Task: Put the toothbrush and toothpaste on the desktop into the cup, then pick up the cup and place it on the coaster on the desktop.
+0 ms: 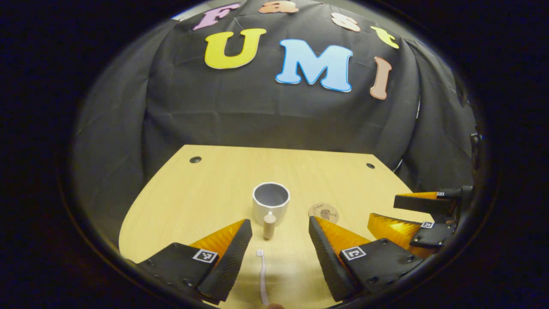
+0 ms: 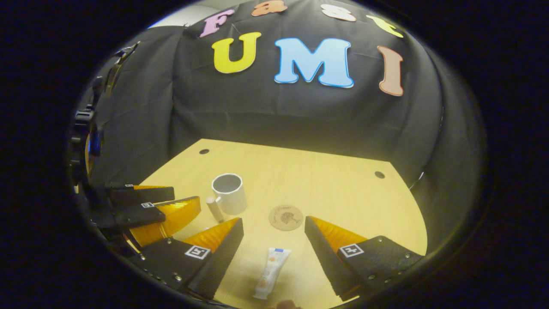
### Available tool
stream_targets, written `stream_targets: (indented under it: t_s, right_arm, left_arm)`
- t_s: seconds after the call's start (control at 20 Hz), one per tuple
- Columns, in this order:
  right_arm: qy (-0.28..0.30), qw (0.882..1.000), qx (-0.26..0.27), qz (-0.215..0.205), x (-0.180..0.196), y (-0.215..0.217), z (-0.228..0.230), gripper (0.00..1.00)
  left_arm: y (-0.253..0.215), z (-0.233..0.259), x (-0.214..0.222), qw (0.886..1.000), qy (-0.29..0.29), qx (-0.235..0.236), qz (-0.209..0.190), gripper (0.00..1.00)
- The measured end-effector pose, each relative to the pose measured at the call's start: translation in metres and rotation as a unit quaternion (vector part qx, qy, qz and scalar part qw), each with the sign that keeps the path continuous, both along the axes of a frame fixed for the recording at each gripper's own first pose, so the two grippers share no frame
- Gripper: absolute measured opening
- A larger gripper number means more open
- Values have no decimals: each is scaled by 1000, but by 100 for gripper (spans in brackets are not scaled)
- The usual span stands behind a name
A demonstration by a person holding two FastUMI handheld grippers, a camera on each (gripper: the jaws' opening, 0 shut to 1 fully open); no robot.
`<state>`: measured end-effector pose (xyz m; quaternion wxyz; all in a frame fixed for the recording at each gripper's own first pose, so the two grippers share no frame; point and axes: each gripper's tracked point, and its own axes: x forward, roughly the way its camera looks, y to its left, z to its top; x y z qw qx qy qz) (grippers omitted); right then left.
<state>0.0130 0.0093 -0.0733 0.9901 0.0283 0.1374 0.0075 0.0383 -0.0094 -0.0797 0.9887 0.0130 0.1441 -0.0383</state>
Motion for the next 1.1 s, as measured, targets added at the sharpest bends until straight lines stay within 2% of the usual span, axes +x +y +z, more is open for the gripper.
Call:
stream_targets:
  t_s: [0.05,0.1,0.2,0.25,0.3,0.35,0.55,0.75,1.0,1.05,1.1]
  right_arm:
    - [15,1000,2,1,0,1,-8,94]
    - [31,1000,4,2,0,2,-15,94]
    - [60,998,4,1,0,2,-29,94]
    - [75,997,4,-1,0,2,-36,94]
    - [89,996,5,-4,0,2,-43,94]
    - [113,994,6,-6,1,3,-56,94]
    - [168,986,14,-11,1,5,-84,94]
    - [238,971,34,-10,-6,13,-116,94]
    - [304,950,63,-12,-12,18,-145,94]
    - [319,945,72,-14,-14,19,-151,95]
    - [330,940,80,-14,-15,20,-155,95]
  left_arm:
    - [-1,-8,2,1000,16,3,-3,97]
    - [-1,-17,4,999,35,3,-6,89]
    - [2,-40,6,997,81,0,-5,89]
    - [5,-51,7,994,105,-1,-4,98]
    - [7,-63,7,992,128,-2,-2,97]
    - [12,-82,10,987,164,2,-1,89]
    - [20,-119,7,967,255,11,-5,91]
    - [28,-148,-3,944,328,23,4,91]
    - [37,-169,-16,925,378,33,18,91]
    - [37,-173,-19,922,386,31,20,95]
    - [37,-177,-22,918,394,29,22,91]
